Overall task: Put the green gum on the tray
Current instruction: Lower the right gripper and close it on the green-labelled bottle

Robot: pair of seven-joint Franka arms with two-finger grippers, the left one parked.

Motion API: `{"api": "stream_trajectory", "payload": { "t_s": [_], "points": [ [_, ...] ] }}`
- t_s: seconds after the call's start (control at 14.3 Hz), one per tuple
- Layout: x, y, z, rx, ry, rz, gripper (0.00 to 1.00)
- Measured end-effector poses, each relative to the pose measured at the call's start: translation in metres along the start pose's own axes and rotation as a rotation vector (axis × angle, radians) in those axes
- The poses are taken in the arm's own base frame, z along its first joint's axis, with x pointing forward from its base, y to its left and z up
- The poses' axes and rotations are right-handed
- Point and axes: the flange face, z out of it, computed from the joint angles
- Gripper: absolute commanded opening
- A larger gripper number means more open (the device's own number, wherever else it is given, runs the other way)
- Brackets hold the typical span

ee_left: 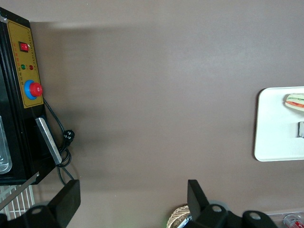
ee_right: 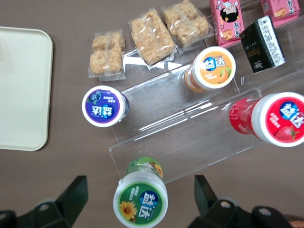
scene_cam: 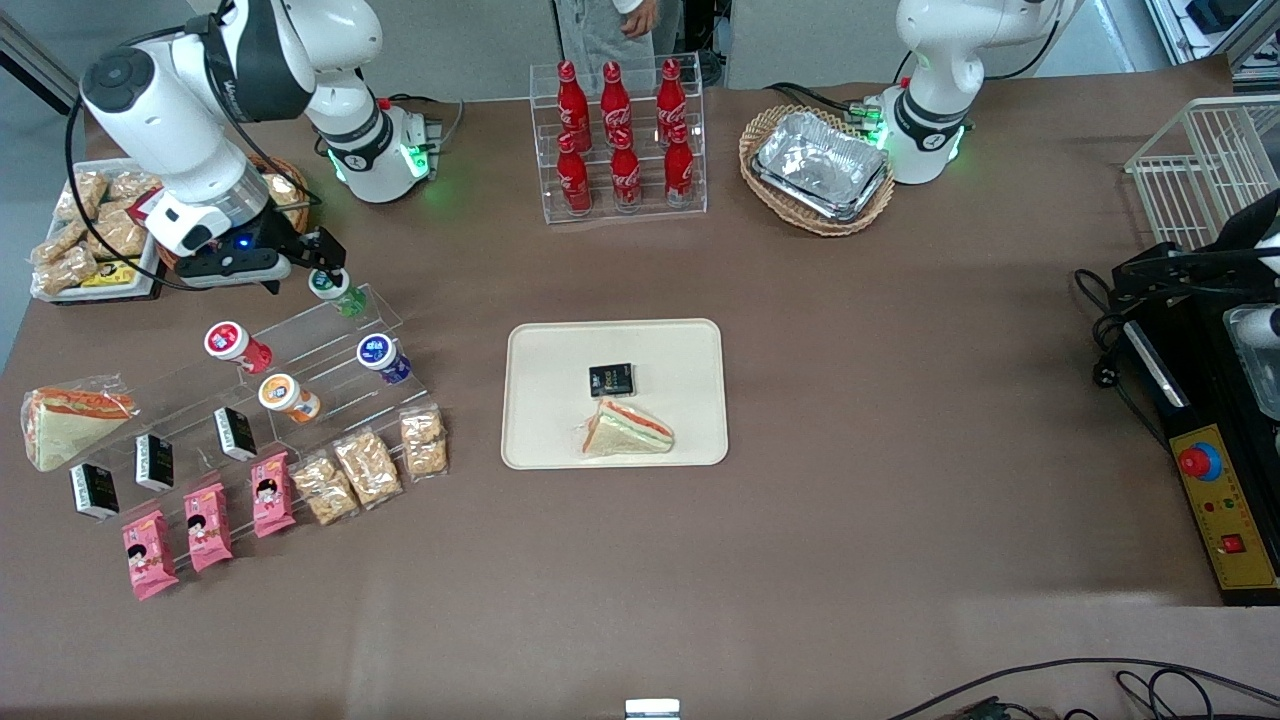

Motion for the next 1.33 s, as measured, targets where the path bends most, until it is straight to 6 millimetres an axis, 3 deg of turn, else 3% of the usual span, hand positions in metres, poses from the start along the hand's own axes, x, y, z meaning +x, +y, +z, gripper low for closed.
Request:
{"api": "stream_trajectory", "payload": {
  "t_s": [0.63,1.26,1.33],
  "points": [
    [-0.032,0.003,0.034,-0.001,0.012,0.003,1.00],
    [-0.034,0.003,0.038,0.000,0.045,0.003,1.00],
    [-0.033,0.003,0.039,0.000,0.045,0.003,0.96]
  ]
}}
